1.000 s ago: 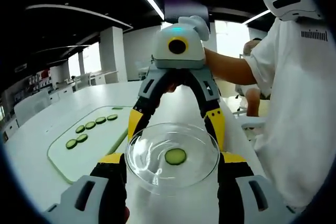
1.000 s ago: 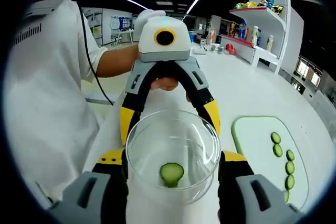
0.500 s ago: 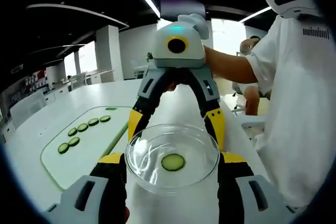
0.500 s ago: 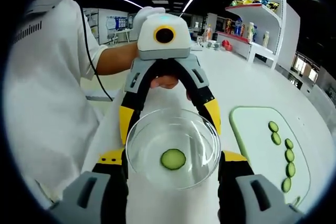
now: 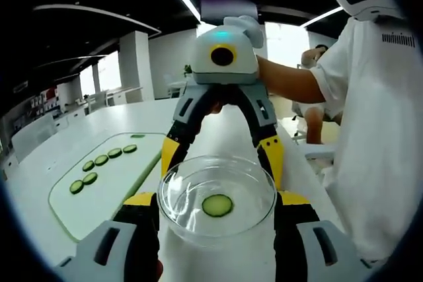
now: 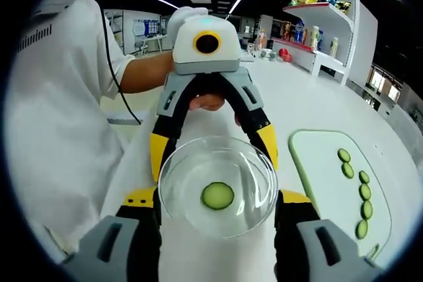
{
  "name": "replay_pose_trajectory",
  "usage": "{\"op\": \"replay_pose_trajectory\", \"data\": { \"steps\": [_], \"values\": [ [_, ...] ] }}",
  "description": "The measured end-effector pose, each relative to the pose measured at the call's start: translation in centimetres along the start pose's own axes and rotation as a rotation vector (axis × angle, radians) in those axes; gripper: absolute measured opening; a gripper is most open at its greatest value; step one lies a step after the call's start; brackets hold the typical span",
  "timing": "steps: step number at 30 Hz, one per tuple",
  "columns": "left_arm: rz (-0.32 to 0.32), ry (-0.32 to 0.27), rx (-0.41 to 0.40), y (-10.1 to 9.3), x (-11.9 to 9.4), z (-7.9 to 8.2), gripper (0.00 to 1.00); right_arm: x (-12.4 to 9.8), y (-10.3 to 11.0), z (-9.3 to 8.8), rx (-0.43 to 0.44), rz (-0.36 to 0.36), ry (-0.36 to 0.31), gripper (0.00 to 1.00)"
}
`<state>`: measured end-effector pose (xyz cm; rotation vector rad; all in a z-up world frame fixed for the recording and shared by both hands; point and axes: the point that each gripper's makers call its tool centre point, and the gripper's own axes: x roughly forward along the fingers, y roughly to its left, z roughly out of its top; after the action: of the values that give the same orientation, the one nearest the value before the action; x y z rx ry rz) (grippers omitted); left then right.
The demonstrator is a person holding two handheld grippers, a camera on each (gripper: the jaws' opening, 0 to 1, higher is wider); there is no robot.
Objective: Open the petri dish lid, add cucumber slices into the petri dish, and close the lid
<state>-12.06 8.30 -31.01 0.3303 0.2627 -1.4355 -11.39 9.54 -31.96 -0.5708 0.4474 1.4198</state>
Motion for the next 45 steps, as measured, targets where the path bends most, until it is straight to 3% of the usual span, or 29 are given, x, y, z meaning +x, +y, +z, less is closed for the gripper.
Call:
{"op": "replay_pose_trajectory", "data": {
  "steps": [45],
  "values": [
    [-0.020, 0.003, -0.047, 0.3, 0.7, -1.9, 0.71, 1.4, -0.1, -1.4, 0.042, 0.029, 0.004, 0.69]
  ]
}}
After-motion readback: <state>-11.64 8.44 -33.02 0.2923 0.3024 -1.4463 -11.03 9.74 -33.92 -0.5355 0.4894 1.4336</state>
